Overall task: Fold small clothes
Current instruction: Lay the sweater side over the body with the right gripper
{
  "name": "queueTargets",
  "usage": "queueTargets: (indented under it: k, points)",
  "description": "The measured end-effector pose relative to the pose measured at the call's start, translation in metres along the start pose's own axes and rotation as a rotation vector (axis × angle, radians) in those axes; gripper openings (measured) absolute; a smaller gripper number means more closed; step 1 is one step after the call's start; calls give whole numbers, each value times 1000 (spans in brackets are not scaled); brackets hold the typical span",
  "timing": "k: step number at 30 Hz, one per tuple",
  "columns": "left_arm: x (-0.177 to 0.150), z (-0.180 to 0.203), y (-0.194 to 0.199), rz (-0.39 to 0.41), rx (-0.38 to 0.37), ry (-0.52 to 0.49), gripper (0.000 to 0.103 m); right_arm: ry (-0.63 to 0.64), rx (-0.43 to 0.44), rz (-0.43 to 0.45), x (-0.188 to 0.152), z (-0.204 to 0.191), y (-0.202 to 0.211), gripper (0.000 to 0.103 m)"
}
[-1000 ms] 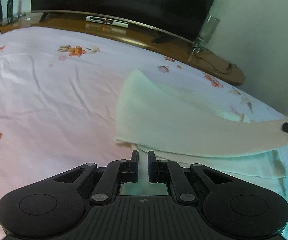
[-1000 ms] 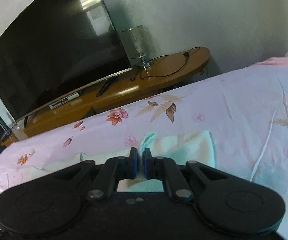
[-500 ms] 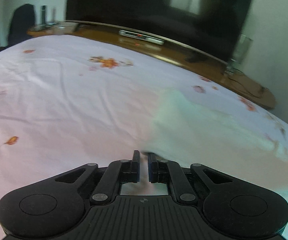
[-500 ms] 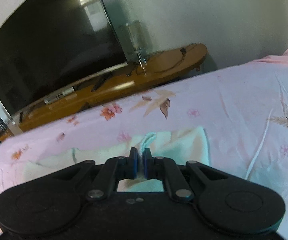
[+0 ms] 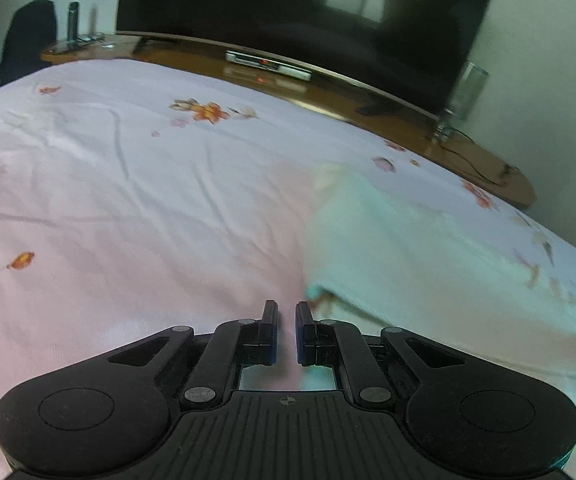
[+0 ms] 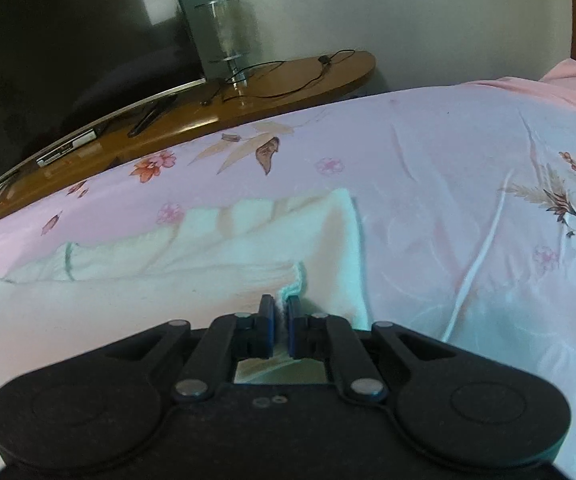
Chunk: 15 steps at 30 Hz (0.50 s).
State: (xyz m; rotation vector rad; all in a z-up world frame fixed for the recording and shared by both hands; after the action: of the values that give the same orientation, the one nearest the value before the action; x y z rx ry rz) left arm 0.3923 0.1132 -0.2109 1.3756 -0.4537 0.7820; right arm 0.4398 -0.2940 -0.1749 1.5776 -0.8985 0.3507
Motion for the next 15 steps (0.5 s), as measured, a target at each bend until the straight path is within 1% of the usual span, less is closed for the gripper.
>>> queueTargets:
  k: [3, 6, 7, 8, 9, 10, 11, 13, 14, 15]
  points:
    - [0, 3, 6, 5, -18, -24, 7, 9, -29, 15, 1, 3, -2, 7]
    - [5, 8, 7, 8, -20, -38, 7, -19, -37, 12, 3, 6, -5, 6]
    - [8, 10, 7, 16, -15, -41, 7, 4, -47, 9, 2, 3, -6, 7]
    - [11, 10, 4, 18, 8, -50, 7, 29, -52, 1, 2, 0, -7, 7]
    - [13, 10, 0, 4, 25, -58, 7, 38, -46, 3, 2, -2, -5, 11]
    - [15, 10, -5, -15, 27, -53, 7, 21, -30, -2, 3, -2, -4, 18]
    - [18, 8, -7, -20, 14, -31, 7, -7, -6, -7, 5, -1, -1, 21]
    - [22, 9, -3, 12, -11, -8, 7, -25, 31, -3, 6, -2, 6, 21]
    - [24, 11, -1, 30, -13, -23, 7, -11, 38, -6, 6, -4, 8, 23]
    - [25, 13, -2, 36, 1, -44, 7, 5, 38, -17, 4, -7, 7, 27]
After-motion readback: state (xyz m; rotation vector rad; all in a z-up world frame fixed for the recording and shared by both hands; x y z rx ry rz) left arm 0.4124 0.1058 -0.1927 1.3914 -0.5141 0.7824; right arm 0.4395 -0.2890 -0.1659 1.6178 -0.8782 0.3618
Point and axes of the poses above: each gripper's, at about its wrist camera, not at the fingertips, and y roughly against the way its jaws point, z to its right, x to its top, the point moved 5 cm from there along -y, roughly the way its jaws point, and after that the axes turned 6 degrees about -y, right-handed, at the moved point
